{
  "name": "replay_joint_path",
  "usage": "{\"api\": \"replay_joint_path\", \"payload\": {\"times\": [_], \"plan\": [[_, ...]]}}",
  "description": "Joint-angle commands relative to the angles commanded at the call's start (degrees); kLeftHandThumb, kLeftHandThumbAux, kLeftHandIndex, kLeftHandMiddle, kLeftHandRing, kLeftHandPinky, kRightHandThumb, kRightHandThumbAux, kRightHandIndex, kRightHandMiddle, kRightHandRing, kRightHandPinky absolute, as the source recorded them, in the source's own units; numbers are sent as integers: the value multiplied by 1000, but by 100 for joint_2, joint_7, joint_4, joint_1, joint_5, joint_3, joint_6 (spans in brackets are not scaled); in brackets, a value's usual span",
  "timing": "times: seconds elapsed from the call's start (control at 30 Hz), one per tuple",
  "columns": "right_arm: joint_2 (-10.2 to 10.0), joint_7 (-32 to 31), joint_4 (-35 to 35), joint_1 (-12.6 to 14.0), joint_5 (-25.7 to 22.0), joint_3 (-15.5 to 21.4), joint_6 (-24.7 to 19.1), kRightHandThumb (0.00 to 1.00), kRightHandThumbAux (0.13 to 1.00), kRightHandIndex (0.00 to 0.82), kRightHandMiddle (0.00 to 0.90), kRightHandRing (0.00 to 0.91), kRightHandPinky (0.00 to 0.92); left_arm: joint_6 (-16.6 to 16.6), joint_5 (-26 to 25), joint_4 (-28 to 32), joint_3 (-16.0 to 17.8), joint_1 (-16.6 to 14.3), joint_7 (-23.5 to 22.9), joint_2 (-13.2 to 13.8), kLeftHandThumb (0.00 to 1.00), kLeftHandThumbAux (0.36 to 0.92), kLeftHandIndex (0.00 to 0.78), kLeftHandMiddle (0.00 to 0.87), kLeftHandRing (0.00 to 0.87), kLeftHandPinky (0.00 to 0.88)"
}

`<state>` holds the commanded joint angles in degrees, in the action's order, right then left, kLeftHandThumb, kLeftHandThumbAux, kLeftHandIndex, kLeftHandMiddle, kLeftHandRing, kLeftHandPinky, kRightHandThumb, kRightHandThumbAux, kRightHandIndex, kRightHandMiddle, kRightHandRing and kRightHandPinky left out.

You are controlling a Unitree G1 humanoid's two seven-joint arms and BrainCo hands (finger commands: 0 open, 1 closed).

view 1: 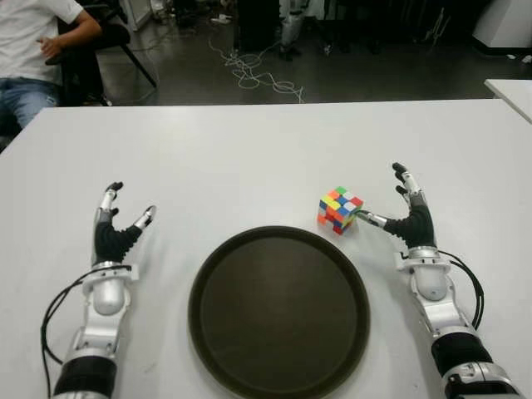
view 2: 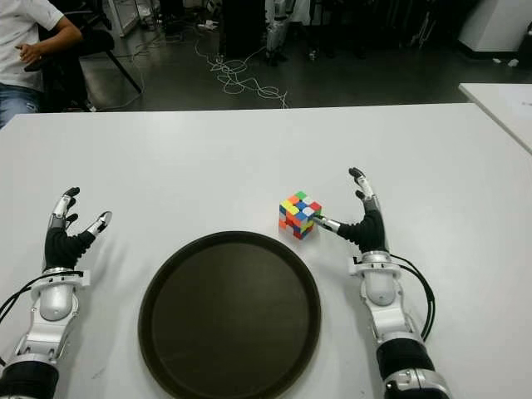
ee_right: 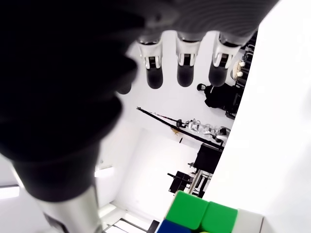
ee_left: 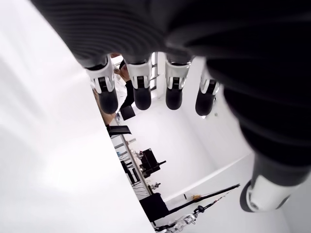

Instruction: Pick up the Rubik's Cube and put it in the plate

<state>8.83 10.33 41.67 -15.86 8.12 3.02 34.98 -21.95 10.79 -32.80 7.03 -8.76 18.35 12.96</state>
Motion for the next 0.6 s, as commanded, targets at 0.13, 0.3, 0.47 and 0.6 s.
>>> {"api": "replay_joint_path", "payload": {"times": [0.13,0.3,0.47,0.6], "plan": [[6,12,-39,23,18,-10,-6,0,855,0,0,0,0,-8,23,54,-15,22,9,-10,0,617,0,0,0,73],[23,44,-91,37,74,-28,-24,0,871,0,0,0,0,-35,39,57,-14,32,18,1,0,604,0,0,0,78],[42,55,-66,36,105,-42,3,0,885,0,0,0,0,-66,47,48,-14,39,-2,6,0,604,0,0,0,78],[44,46,-57,29,99,-42,31,0,886,0,0,0,0,-75,18,20,-3,19,-39,13,0,616,0,0,0,80]]}}
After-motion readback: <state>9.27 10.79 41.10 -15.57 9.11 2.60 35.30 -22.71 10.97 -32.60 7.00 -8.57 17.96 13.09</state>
